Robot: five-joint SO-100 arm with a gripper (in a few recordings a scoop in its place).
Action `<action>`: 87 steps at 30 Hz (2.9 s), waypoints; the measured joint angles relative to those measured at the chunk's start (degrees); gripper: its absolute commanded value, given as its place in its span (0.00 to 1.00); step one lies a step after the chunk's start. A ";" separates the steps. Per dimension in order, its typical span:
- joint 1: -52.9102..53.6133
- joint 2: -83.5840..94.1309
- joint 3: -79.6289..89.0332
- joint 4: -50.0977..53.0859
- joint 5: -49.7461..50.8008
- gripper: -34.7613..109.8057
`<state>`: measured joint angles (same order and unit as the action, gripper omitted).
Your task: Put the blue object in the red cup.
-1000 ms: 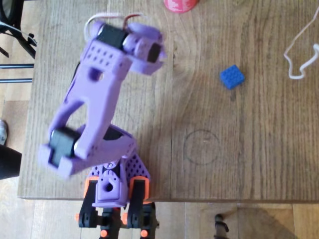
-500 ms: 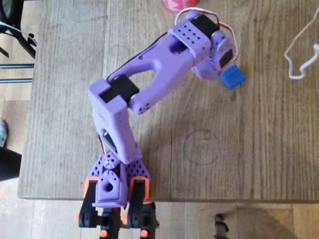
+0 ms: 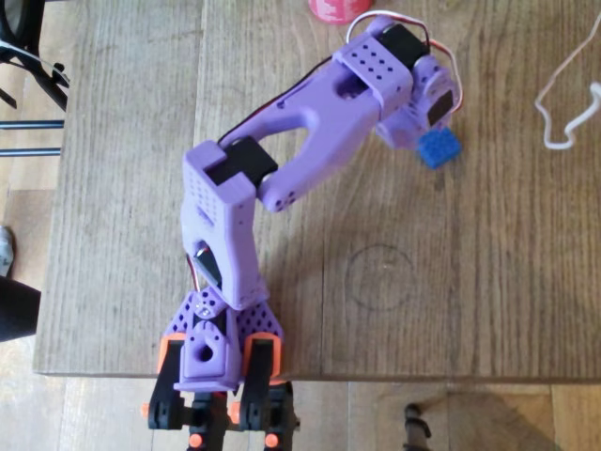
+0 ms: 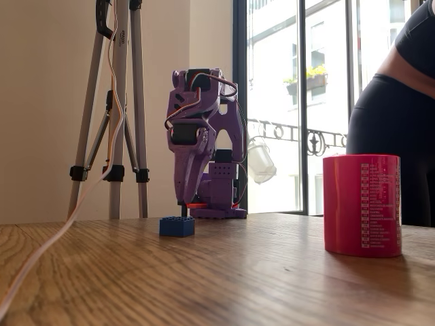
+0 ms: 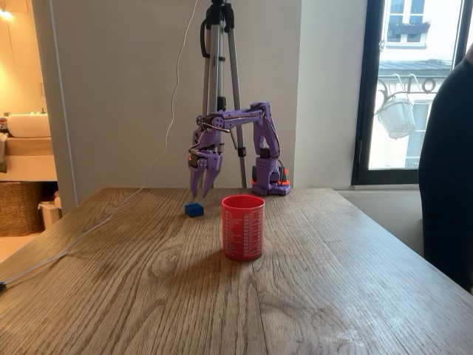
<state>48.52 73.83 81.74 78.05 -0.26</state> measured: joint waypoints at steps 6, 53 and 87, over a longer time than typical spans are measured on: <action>0.00 -3.78 0.00 -0.53 -0.79 0.55; 1.93 -7.38 -22.41 -10.81 -10.81 0.24; -37.88 11.07 -9.14 -32.52 -24.08 0.24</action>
<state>10.63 84.90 72.60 45.53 -24.35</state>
